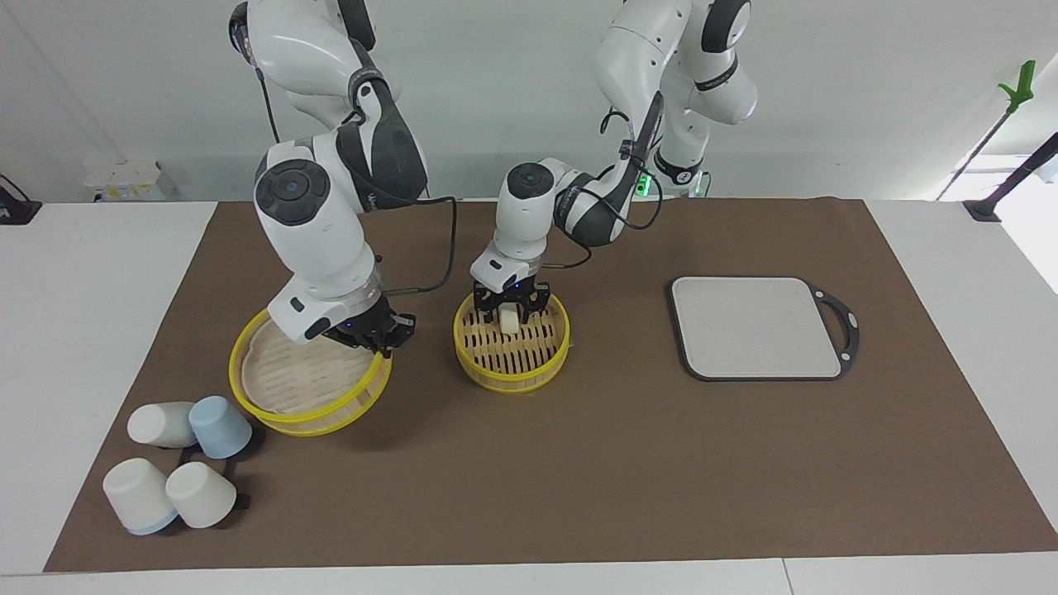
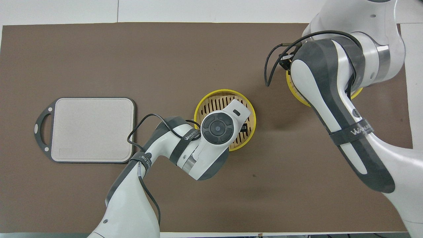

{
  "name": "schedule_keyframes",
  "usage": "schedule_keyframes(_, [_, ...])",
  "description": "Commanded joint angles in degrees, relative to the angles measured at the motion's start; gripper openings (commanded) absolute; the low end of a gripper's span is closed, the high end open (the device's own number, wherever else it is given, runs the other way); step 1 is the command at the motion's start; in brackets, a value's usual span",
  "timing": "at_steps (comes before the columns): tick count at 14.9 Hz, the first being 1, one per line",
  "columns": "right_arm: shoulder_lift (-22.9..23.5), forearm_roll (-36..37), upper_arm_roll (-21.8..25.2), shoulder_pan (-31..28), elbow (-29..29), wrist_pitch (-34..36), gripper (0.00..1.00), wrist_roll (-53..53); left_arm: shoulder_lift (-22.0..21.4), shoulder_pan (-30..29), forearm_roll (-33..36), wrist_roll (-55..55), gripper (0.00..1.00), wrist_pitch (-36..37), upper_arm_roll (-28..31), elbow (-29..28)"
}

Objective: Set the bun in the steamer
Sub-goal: 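Carry the bun into the open steamer with the left gripper and release it, then withdraw the left gripper while the right gripper brings the lid back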

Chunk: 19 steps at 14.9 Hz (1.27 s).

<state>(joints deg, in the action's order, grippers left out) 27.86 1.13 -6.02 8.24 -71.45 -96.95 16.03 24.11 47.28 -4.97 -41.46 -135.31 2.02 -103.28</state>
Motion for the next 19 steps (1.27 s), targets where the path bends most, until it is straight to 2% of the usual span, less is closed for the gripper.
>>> schedule_keyframes(1, [-1.49,-0.78,-0.39,-0.77,-1.67,-0.08,0.00,-1.53,-6.86,-3.50,-0.75,0.15,1.00,7.23,0.35,-1.22])
schedule_keyframes(5, [-1.85,-0.78,-0.39,0.11,-2.38,-0.61,0.00,-0.83,-15.74,-9.48,-2.68,0.68,1.00,18.57,0.44,-0.96])
schedule_keyframes(9, [-1.76,-0.17,-0.22,6.76,-2.03,-1.66,0.00,6.36,-21.99,-20.62,-2.50,9.96,1.00,29.11,0.97,-0.87])
schedule_keyframes(13, [1.40,-0.08,-0.22,14.41,-0.28,-4.30,0.00,16.38,-25.86,-35.66,-2.06,27.19,1.00,35.90,1.06,-0.34])
schedule_keyframes(16, [4.91,-0.08,-0.13,19.00,3.41,-4.91,0.00,22.71,-27.53,-38.76,3.63,33.00,1.00,38.54,1.06,0.10])
schedule_keyframes(19, [6.15,0.01,0.04,22.60,3.42,-7.02,0.00,24.74,-28.33,-41.57,4.44,38.72,1.00,40.03,1.14,0.54])
